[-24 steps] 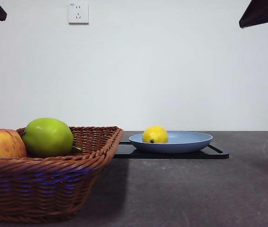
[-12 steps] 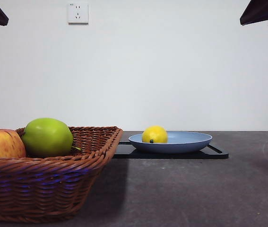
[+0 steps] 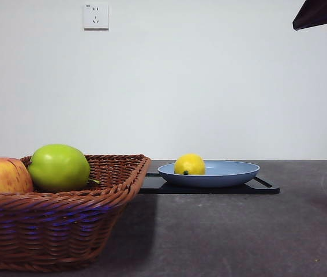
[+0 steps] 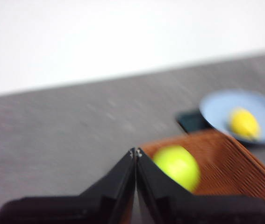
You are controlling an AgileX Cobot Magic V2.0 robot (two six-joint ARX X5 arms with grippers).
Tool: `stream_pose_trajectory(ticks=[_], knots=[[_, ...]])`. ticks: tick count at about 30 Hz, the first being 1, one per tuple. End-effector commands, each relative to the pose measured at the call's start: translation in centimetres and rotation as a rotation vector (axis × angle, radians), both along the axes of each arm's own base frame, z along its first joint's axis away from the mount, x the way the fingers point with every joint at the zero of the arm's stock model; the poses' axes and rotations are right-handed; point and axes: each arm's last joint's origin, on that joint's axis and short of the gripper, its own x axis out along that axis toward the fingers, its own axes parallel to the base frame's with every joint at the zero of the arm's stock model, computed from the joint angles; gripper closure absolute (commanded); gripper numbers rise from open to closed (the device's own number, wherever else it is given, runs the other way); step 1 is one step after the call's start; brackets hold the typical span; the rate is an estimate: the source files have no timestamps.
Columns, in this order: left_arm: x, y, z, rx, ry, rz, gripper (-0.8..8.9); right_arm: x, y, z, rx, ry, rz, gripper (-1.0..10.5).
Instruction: Take the lemon from the basket,put the lemon in the plate,hand out the plate
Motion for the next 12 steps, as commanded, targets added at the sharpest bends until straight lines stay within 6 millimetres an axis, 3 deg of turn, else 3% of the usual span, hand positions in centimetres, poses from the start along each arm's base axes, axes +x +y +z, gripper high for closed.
stream_pose_trajectory(ticks=[1, 5, 12], knots=[[0.1, 0.6, -1.6, -0.009, -0.068, 0.089, 8.05, 0.0, 0.1, 0.6, 0.022, -0.017, 0.001, 9.4], [1.0, 1.1, -4.6, -0.017, -0.121, 0.177, 8.05, 0.0, 0.1, 0.6, 0.022, -0.017, 0.001, 9.4], [2.7, 1.6, -9.8, -0.001, -0.039, 0.241, 8.05, 0.0, 0.1, 0.6, 0.022, -0.017, 0.001, 9.4]])
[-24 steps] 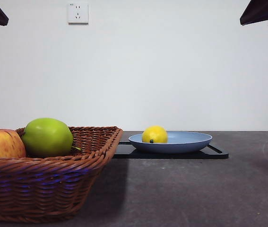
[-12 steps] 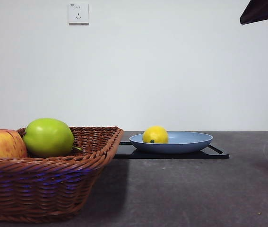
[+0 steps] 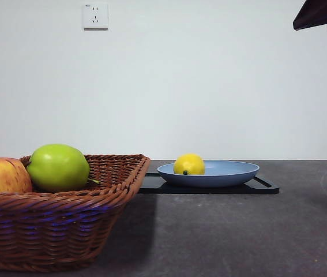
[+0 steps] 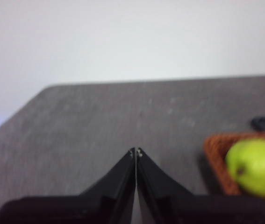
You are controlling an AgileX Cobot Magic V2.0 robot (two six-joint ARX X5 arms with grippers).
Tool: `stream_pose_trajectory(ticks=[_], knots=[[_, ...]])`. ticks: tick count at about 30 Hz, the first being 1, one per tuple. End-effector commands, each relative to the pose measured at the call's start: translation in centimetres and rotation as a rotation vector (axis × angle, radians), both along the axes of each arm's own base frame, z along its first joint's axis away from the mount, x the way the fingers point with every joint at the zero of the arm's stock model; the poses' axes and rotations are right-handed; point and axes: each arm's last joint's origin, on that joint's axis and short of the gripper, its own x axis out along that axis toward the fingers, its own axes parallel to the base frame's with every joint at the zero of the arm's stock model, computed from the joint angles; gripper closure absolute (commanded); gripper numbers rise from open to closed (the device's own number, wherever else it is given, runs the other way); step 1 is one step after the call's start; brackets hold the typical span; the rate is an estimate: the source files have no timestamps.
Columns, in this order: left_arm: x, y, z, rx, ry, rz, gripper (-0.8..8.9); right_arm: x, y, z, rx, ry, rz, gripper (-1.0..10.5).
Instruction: Take the lemon from the basket,put the lemon in the plate,hand out the plate
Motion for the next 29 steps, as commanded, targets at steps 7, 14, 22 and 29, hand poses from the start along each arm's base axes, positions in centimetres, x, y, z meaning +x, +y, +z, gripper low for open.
stream_pose_trajectory(ticks=[7, 14, 22, 29], knots=[[0.3, 0.3, -2.4, 0.004, 0.080, -0.020, 8.05, 0.0, 0.1, 0.6, 0.022, -0.017, 0.001, 9.4], [0.3, 0.1, -2.6, -0.016, 0.094, -0.115, 8.05, 0.0, 0.1, 0.6, 0.022, -0.017, 0.001, 9.4], [0.3, 0.1, -2.5, -0.015, 0.092, -0.113, 8.05, 0.0, 0.1, 0.6, 0.022, -0.017, 0.001, 9.4], [0.3, 0.1, -2.5, -0.015, 0.092, -0.113, 8.05, 0.0, 0.1, 0.6, 0.022, -0.018, 0.001, 9.4]])
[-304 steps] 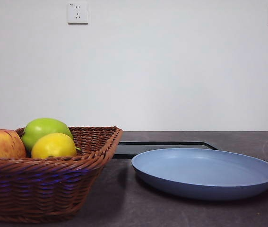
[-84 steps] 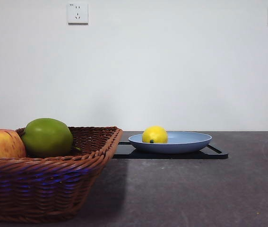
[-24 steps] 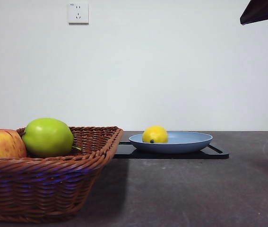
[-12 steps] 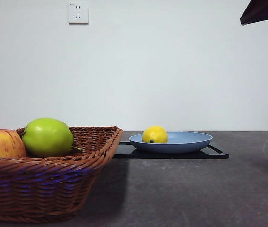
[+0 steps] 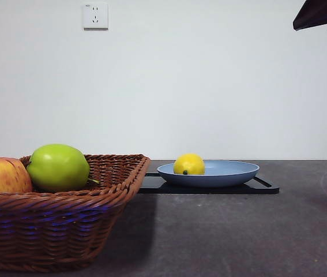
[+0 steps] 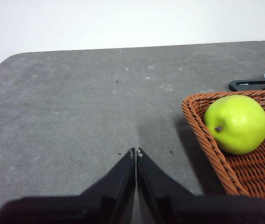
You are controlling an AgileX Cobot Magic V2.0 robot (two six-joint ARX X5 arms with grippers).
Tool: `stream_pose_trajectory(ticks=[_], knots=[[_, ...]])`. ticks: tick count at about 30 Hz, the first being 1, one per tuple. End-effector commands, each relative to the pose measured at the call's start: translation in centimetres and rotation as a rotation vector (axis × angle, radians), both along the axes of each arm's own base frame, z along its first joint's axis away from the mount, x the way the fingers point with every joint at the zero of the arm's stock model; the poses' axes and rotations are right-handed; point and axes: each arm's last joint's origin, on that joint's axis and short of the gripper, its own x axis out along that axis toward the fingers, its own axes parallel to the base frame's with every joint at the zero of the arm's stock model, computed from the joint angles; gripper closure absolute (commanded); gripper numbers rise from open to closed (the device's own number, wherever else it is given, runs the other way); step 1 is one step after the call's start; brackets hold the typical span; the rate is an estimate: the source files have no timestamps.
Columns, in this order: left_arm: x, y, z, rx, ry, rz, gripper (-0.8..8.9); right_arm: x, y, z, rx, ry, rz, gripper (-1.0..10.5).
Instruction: Take the lemon from the basket,put the lemon in the plate,hand out the plate
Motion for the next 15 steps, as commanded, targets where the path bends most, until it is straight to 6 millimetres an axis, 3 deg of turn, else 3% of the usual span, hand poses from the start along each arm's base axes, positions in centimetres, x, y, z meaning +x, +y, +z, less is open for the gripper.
stream_pose_trajectory(ticks=[1, 5, 9, 12, 15], knots=[[0.1, 0.0, -0.3, 0.003, 0.004, -0.005, 8.05, 0.0, 0.1, 0.6, 0.022, -0.018, 0.001, 9.4], [0.1, 0.0, -0.3, 0.003, 0.004, -0.005, 8.05, 0.0, 0.1, 0.6, 0.005, -0.023, 0.004, 9.4], [0.1, 0.0, -0.3, 0.003, 0.004, -0.005, 8.05, -0.3, -0.2, 0.9, -0.118, -0.091, 0.019, 9.4], [0.1, 0.0, -0.3, 0.003, 0.004, -0.005, 8.05, -1.0, -1.4, 1.0, -0.169, -0.149, -0.023, 9.4], [0.1, 0.0, -0.3, 0.003, 0.004, -0.005, 8.05, -1.5, -3.1, -0.1, -0.164, -0.171, -0.073, 9.4]])
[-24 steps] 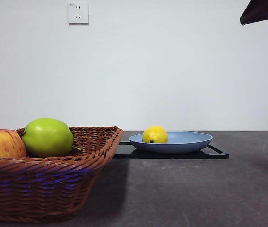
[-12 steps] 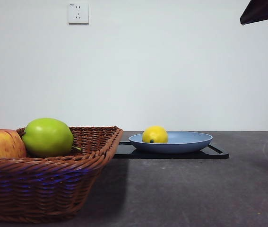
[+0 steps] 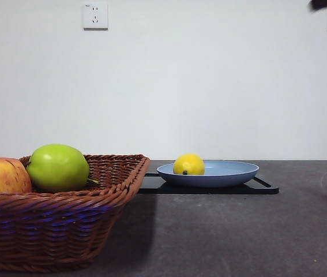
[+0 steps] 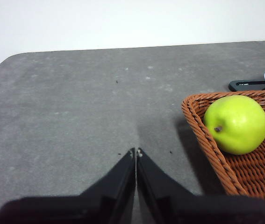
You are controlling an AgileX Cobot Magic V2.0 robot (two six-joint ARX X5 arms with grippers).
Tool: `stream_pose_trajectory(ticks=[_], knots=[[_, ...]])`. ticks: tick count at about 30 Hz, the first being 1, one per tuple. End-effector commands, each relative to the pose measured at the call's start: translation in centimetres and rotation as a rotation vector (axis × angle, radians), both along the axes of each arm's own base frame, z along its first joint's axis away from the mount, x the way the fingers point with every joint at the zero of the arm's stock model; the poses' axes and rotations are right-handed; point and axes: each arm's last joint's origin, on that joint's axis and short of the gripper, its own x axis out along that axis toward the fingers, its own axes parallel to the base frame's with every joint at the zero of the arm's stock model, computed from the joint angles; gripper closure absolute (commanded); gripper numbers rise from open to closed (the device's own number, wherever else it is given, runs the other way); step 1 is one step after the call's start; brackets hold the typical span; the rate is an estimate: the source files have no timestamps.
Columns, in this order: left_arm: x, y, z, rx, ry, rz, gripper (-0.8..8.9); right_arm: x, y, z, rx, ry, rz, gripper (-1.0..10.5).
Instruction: Take the lemon from the basket,put the lemon in the plate,hand out the plate
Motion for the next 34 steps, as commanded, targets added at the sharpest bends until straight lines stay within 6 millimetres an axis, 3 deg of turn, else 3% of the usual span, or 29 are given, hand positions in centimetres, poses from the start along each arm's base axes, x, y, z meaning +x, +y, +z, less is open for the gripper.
stream_pose_trajectory(ticks=[1, 8, 16, 27, 34], knots=[[0.1, 0.0, -0.3, 0.003, 0.004, -0.005, 8.05, -0.4, -1.3, -1.6, -0.025, -0.008, -0.015, 9.4], [0.1, 0.0, -0.3, 0.003, 0.004, -0.005, 8.05, -1.4, -4.5, -7.0, 0.087, -0.004, -0.059, 9.4], [0.1, 0.0, -0.3, 0.003, 0.004, -0.004, 8.05, -1.8, -5.4, -11.9, 0.091, -0.001, -0.131, 9.4], [0.1, 0.0, -0.3, 0.003, 0.004, -0.005, 8.05, -2.3, -5.4, -13.8, 0.121, 0.101, -0.140, 9.4], [0.1, 0.0, -0.3, 0.003, 0.001, -0.005, 8.05, -2.3, -5.4, -13.5, 0.185, 0.086, -0.148, 9.4]])
